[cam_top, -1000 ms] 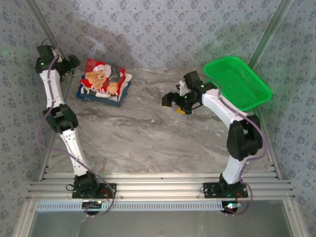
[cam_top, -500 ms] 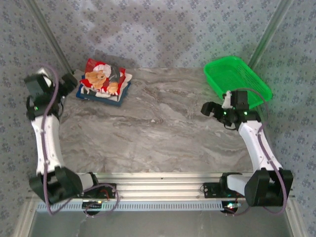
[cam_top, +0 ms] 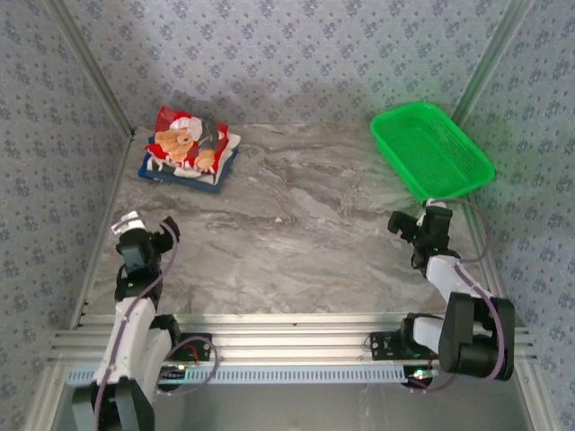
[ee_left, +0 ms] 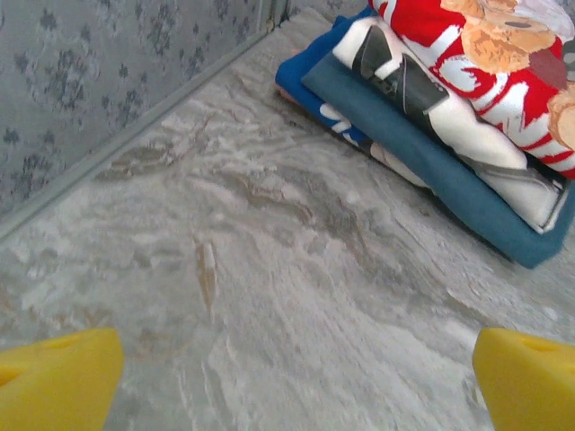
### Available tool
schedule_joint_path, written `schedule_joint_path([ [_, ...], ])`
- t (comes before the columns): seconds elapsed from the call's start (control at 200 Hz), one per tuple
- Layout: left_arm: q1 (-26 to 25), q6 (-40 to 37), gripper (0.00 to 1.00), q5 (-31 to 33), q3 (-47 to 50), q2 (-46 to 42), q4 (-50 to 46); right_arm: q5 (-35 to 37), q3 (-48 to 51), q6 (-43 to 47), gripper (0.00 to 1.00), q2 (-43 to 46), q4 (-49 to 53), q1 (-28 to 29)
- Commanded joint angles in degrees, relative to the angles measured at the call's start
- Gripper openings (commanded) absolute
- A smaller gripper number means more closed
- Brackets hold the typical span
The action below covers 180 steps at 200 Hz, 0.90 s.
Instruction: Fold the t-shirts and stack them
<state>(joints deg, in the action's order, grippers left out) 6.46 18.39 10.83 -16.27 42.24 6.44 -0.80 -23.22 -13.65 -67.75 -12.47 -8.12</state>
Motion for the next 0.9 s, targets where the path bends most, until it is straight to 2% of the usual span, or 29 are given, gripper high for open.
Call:
schedule_joint_path([
  [0.0,-2.0,-3.71,1.0,3.72,1.36,7.83,17.88,0.56,3.23,4.21,1.0,-2.7,-17.41,1.29],
  [0.13,-3.03,-4.99,1.0,3.4,1.05,21.27,32.52,1.1,4.09,7.96,1.0,-6.57,-26.37,2.63],
  [0.2,-3.79,-9.4,1.0,1.98,-0.32,27.63,35.99,0.89,2.6,10.35,1.0,-8.74,-27.1,2.9],
  [0.275,-3.99,-11.69,1.0,-0.17,0.62,34.03,44.35,0.75,2.63,11.99,1.0,-11.08,-29.9,3.53],
  [0.405,-4.35,-13.63,1.0,-3.39,-0.81,46.32,54.7,3.16,3.42,12.19,1.0,-20.01,-39.28,4.45],
  [0.435,-4.41,-14.36,1.0,-5.43,-2.47,46.9,51.92,3.99,3.16,12.47,1.0,-21.21,-41.38,5.07],
  [0.475,-4.35,-14.38,1.0,-6.16,-4.79,44.46,43.23,4.27,1.59,12.44,1.0,-18.82,-33.88,5.05],
  [0.525,-4.39,-14.23,1.0,-5.41,-4.11,46.41,48.21,4.31,2.77,12.58,1.0,-20.56,-39.49,5.19],
  [0.59,-4.36,-13.92,1.0,-5.18,-6.15,45.12,41.7,4.83,1.79,12.72,1.0,-19.28,-35.13,5.4],
  [0.63,-4.72,-14.41,1.0,-4.72,-5.76,45.84,43.94,5.17,2.33,13.14,1.0,-20.01,-38.06,5.73],
  [0.725,-4.79,-14.6,1.0,-4.6,-5.98,45.7,43.15,6.43,1.08,14.36,1.0,-19.26,-34.38,7.11],
  [0.894,-5.02,-14.68,1.0,-4.37,-6.15,45.64,42.68,3.57,0.81,14.62,1.0,-19.4,-33.93,6.38],
])
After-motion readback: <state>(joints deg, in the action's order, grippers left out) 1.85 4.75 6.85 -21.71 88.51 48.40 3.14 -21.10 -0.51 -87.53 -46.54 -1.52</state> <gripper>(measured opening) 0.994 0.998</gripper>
